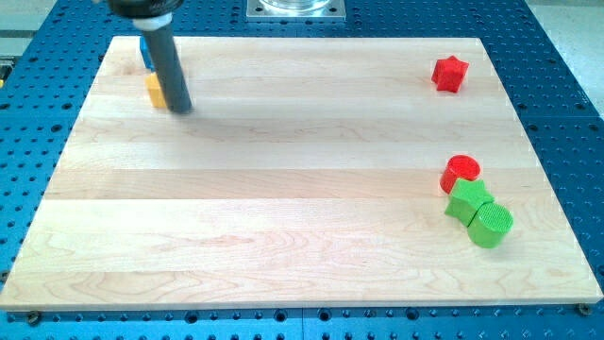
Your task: Adjust the green circle below the green star
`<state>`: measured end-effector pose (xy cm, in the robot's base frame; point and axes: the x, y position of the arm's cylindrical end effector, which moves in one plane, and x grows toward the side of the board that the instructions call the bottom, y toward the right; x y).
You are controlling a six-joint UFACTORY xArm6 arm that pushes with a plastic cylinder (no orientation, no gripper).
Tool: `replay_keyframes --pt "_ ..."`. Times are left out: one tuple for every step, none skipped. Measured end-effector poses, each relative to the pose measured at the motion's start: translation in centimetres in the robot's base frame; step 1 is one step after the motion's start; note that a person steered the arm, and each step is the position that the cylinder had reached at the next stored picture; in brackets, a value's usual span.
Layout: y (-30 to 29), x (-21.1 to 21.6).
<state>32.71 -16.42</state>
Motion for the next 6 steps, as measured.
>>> replay_keyframes --pt "0.1 1.0" --pt "0.1 1.0" --pt "1.5 1.5" --pt "10.2 3.0" --pt "18.2 8.6" --pt "22.0 21.8"
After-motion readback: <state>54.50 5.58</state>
